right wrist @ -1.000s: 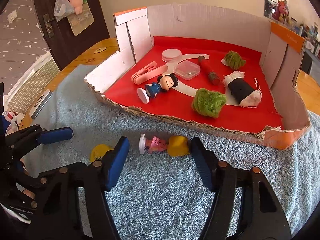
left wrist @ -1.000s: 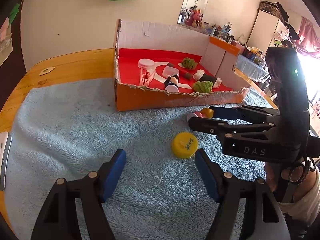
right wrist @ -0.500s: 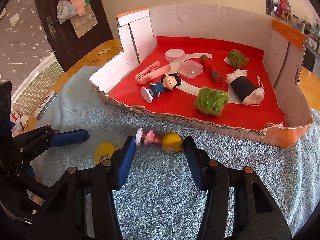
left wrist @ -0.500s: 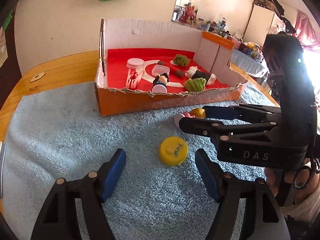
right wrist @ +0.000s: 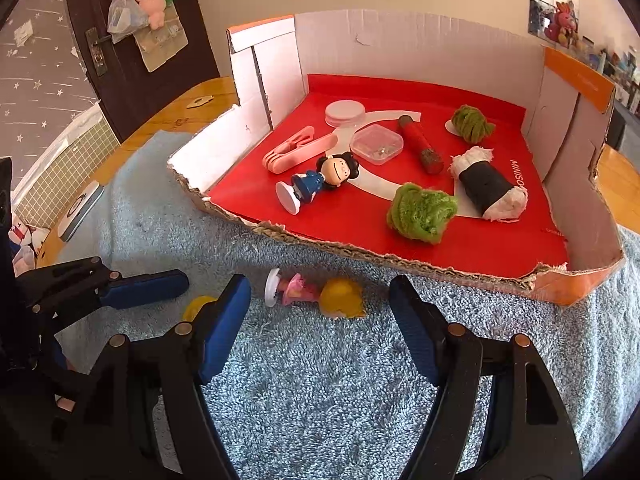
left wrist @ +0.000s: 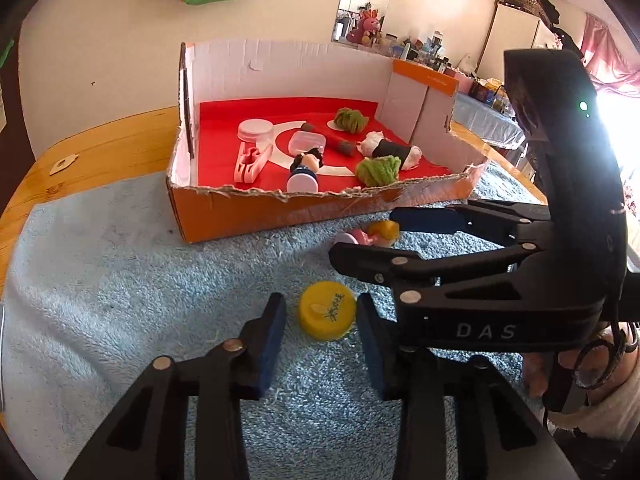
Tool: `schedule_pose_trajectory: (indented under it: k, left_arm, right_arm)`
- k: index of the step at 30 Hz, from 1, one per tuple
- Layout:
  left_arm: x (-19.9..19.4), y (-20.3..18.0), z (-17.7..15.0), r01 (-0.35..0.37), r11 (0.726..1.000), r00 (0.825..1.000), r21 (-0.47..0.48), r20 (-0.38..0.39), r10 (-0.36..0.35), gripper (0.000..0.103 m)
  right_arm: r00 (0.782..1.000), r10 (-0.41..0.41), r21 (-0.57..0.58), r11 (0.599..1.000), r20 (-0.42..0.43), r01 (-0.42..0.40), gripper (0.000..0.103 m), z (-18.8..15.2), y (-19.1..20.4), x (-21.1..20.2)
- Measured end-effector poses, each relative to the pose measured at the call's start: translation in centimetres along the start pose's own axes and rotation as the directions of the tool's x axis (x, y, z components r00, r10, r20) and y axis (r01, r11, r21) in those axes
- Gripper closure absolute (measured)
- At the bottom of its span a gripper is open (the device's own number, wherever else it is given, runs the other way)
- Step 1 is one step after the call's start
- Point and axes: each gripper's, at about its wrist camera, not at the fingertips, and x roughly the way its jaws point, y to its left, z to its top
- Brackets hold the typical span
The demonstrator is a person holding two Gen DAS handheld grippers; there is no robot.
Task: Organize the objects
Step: 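Close the left tool on the yellow lid while the right tool grasps the pink-and-yellow figure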
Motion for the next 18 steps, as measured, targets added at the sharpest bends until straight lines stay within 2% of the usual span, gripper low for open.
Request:
schedule_pose_trajectory:
  k: [1,2,8,13,18]
  left_arm:
    - [0.0,-0.2,0.0,0.001,1.0,1.0,0.001,0.001,-0.001,0.072]
    - [0.0,-0.4,0.0,-0.007,1.0,1.0,0.008,0.005,0.007,0.072]
    - [-0.8,-0.6,-0.2,-0.018,1.0,1.0,0.004,0.014,0.018,0.072]
    - [-2.7,-0.9,-0.3,-0.009,1.0,0.999,-0.004,0.044,0.009,0.072]
    - [-4.8,-1.4,0.0,0.002,1.0,0.996,0.002,0.088,-0.002,0.072]
  right_arm:
    - [1.0,-0.001,-0.01,1.0,0.002,0.001,0.04,0.0,0.1,0.0]
    - [1.0,0.0,-0.018,1.0,-0.002,0.0,0.056,0.0,0.2,0.0]
    - [0.999,0.049,-0.022,0.999,0.018,-0.049,0.056,-0.7,0.2,-1.4]
    - [0.992,0.111,0.008,0.994,0.059,-0.111,0.056,-1.9,-0.5,-4.4]
    - [0.985,0.135,0.009,0.99,0.111,-0.137,0.056,-2.7,-1.2,-8.1]
